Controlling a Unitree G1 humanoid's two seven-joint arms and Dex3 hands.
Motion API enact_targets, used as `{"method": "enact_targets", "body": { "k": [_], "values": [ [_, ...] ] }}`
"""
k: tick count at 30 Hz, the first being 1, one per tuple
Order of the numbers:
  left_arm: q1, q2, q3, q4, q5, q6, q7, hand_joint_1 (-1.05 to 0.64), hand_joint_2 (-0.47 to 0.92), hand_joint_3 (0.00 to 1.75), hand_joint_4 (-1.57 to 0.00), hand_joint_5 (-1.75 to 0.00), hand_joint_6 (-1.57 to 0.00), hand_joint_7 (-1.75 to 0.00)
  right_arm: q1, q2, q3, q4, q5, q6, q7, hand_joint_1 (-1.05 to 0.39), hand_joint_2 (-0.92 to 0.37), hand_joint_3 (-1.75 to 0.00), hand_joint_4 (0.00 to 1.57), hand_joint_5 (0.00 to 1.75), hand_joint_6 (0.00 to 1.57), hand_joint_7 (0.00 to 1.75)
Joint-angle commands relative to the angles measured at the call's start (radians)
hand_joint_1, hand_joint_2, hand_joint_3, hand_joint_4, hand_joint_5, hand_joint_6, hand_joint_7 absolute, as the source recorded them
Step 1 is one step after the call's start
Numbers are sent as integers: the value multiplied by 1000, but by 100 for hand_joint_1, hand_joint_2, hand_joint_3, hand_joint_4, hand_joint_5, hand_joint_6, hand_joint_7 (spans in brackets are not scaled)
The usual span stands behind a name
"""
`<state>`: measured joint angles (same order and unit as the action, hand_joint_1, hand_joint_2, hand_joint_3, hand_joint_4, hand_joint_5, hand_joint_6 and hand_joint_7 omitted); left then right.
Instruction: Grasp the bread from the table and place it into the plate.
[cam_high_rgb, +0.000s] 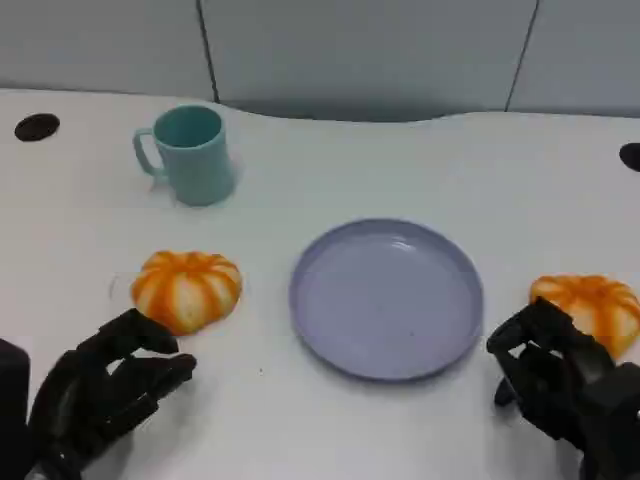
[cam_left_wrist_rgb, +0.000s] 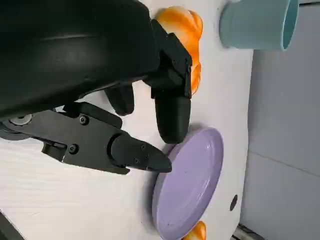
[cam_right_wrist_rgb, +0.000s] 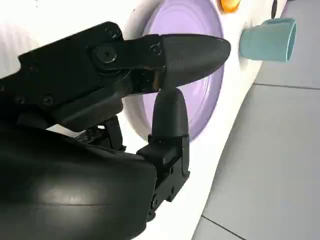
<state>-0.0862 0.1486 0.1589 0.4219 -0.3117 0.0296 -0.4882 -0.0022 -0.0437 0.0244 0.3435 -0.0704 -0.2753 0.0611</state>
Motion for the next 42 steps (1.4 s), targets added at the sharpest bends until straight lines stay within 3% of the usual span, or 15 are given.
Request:
{"method": "enact_targets", "body": {
  "k": [1, 16, 21, 24, 28, 30, 32, 33, 34, 37, 40, 42],
  "values": [
    [12, 18, 2, 24, 8, 6, -8, -30, 92, 8, -61, -175, -41, -174, -7, -12, -5, 2, 1, -3, -3, -25, -92, -40, 60, 175, 38, 174],
    [16, 20, 0, 8, 20, 1, 8, -31, 92, 6, -56, -175, -39, -171, -4, -9, 0, -6, -8, 4, -9, -24, -92, -41, 59, 175, 37, 175],
    [22, 44, -41, -43, 163, -199, 70, -32, 92, 4, -57, -175, -42, -163, -8, -1, 4, -4, -12, 7, -23, -24, -92, -40, 59, 175, 37, 175],
    [22, 44, -45, -40, 189, -240, 86, -32, 92, 4, -56, -175, -42, -162, -8, -1, 5, -5, -11, 9, -24, -24, -92, -40, 59, 175, 37, 175],
    [-34, 103, -78, -88, 416, -457, 247, -31, 92, 8, -55, -175, -40, -164, -17, 7, 9, 12, -8, -3, -21, -23, -92, -42, 59, 175, 37, 175],
    [-58, 160, -114, -115, 571, -490, 315, -31, 92, 6, -49, -175, -33, -167, -18, 11, 11, 9, -10, 3, -23, -24, -92, -42, 59, 175, 36, 175],
    [-73, 215, -149, -160, 719, -469, 366, -37, 90, 3, -34, -175, -23, -164, -19, 13, 13, 7, -11, 5, -25, -24, -92, -42, 58, 175, 36, 175],
    [-83, 246, -168, -184, 786, -454, 376, -43, 90, 2, -28, -163, -25, -140, -20, 13, 13, 9, -12, 1, -25, -24, -92, -42, 58, 175, 36, 175],
    [-93, 269, -183, -202, 831, -439, 376, -49, 90, 1, -24, -137, -33, -99, -22, 13, 14, 14, -11, -5, -24, -24, -92, -42, 58, 175, 36, 175],
    [-131, 324, -229, -201, 922, -437, 389, -58, 89, 0, -21, -77, -48, -19, -25, 12, 14, 24, -17, -15, -31, -24, -92, -41, 60, 175, 37, 175],
    [-177, 362, -273, -179, 993, -427, 397, -68, 88, 0, -10, -35, -36, -2, -28, 13, 16, 31, -20, -24, -34, -25, -92, -41, 63, 175, 38, 174],
    [-205, 377, -300, -161, 1027, -413, 392, -70, 88, 0, -8, -29, -34, -1, -28, 15, 17, 26, -23, -16, -40, -25, -92, -41, 63, 175, 39, 174]
  ]
}}
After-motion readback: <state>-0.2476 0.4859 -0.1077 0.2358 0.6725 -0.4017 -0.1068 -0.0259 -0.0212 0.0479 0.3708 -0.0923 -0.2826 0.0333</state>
